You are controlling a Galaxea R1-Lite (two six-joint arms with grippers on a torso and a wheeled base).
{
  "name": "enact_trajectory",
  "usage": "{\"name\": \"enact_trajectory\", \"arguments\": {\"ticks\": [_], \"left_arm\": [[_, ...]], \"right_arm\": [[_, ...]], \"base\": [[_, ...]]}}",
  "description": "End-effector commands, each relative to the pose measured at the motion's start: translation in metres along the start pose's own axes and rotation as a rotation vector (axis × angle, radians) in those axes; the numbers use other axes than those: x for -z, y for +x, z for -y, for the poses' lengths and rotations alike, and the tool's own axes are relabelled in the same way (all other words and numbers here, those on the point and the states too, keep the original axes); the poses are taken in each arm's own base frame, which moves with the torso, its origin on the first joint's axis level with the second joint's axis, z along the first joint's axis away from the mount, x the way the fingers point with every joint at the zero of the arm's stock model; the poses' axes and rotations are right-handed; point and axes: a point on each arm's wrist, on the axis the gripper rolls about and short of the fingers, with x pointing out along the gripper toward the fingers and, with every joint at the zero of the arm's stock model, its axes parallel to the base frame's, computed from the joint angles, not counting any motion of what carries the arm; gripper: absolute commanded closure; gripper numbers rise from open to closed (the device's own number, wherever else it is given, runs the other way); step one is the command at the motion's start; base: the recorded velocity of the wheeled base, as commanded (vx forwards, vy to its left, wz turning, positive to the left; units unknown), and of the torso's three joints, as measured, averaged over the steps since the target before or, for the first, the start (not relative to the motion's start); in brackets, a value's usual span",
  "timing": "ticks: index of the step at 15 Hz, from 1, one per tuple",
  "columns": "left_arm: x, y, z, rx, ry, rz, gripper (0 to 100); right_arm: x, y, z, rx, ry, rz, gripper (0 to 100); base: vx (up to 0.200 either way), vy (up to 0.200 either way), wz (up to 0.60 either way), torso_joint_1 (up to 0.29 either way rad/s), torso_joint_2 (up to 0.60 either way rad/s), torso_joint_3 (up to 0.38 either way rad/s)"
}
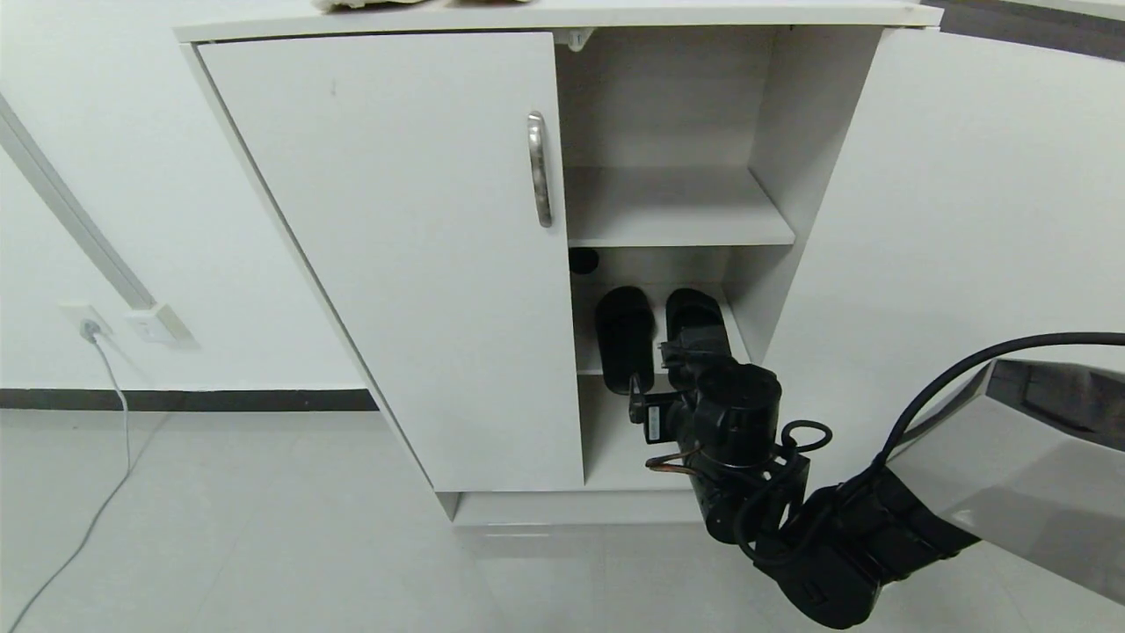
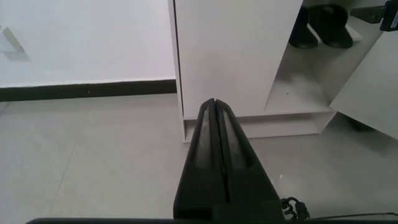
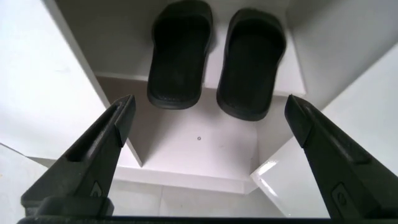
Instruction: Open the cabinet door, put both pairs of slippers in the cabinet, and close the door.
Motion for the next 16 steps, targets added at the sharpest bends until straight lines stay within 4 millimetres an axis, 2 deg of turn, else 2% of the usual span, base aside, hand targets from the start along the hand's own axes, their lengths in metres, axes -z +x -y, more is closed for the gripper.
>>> {"name": "enact_trajectory", "arguments": {"ticks": [1,5,16], "left_arm": [[0.0001,0.0001,0.0,0.0,0.0,-0.002,100],[0.0001,0.0001,0.0,-0.002,-0.002,-0.002,100],[0.0001,0.0001,0.0,0.0,-0.002,-0.002,100]], "right_arm": [[0.0029,-0.0007,0.0009,0.0,-0.009,-0.008,0],[0.0069,-0.0017,0.0031,-0.002,-0.02,-0.021,0],[0.0091,-0.0027,0.0042,-0.026,-0.017,-0.019,0]], "base": [[0.0,0.0,0.0,0.007,0.0,0.203],[0.0,0.0,0.0,-0.002,0.0,0.14],[0.0,0.0,0.0,0.0,0.0,0.0]]}}
